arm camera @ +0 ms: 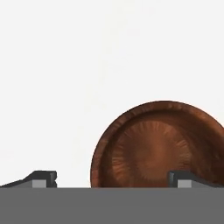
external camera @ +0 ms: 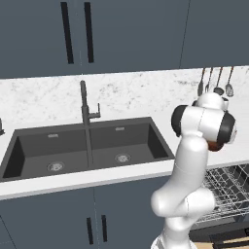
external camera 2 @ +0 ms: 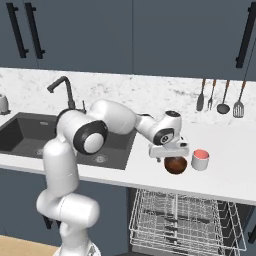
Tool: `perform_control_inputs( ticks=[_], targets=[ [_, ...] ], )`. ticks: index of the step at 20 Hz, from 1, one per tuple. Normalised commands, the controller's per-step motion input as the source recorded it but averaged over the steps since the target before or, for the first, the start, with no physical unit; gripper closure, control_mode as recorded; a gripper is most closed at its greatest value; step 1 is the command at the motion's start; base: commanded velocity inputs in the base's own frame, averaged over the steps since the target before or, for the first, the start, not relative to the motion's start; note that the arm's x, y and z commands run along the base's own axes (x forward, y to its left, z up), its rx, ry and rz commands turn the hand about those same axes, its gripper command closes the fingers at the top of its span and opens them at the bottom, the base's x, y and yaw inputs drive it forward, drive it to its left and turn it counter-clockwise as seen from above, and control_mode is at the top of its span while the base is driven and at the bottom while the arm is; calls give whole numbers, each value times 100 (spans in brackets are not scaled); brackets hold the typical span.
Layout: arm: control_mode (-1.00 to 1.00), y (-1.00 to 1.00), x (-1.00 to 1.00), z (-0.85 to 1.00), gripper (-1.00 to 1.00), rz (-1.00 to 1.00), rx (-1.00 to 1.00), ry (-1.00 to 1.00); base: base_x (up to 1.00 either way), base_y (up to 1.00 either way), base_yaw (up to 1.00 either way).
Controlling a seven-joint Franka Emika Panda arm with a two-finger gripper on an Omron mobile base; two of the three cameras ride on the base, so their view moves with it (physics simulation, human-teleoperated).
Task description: Pick up the cup and bowl from the counter, place them in the dishwasher, and close the dishwasher door.
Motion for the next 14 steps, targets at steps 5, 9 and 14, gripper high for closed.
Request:
perform_control_inputs(
  ticks=[5, 9, 14],
  targets=[
    [-100, 0, 0, -22, -100, 3, 0, -1, 0, 0, 0],
    [-100, 0, 0, -29, -100, 2, 0, 0, 0, 0, 0],
    [-100, 0, 1, -32, -100, 2, 0, 0, 0, 0, 0]
  ],
)
